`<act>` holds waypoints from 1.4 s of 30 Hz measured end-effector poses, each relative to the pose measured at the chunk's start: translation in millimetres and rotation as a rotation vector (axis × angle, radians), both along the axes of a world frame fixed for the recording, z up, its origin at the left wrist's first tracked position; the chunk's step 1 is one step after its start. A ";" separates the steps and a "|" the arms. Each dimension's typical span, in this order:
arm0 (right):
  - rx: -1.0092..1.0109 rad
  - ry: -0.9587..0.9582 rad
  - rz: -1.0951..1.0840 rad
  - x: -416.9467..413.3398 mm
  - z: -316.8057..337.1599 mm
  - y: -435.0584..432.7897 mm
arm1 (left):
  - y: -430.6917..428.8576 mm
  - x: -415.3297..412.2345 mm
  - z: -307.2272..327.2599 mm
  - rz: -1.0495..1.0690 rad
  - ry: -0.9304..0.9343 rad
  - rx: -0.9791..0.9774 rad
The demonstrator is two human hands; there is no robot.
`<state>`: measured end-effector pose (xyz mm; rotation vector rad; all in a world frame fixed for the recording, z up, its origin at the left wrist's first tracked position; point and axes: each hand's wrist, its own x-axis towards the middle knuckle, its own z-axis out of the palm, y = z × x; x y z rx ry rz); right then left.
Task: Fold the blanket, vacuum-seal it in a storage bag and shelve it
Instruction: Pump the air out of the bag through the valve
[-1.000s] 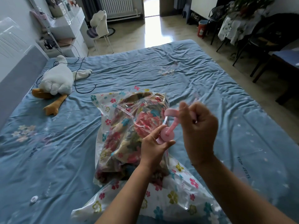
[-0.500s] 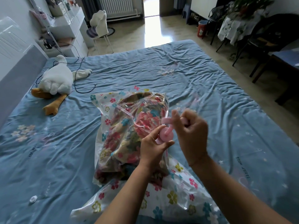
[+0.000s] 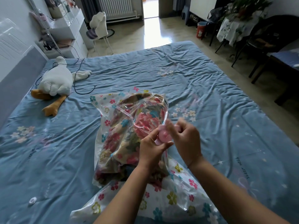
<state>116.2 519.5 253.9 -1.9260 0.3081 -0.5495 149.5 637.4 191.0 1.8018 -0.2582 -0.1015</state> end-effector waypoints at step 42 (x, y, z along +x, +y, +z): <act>-0.036 0.014 -0.011 -4.4 -4.1 1.4 | -2.6 -2.6 -0.7 -0.006 -0.027 -0.007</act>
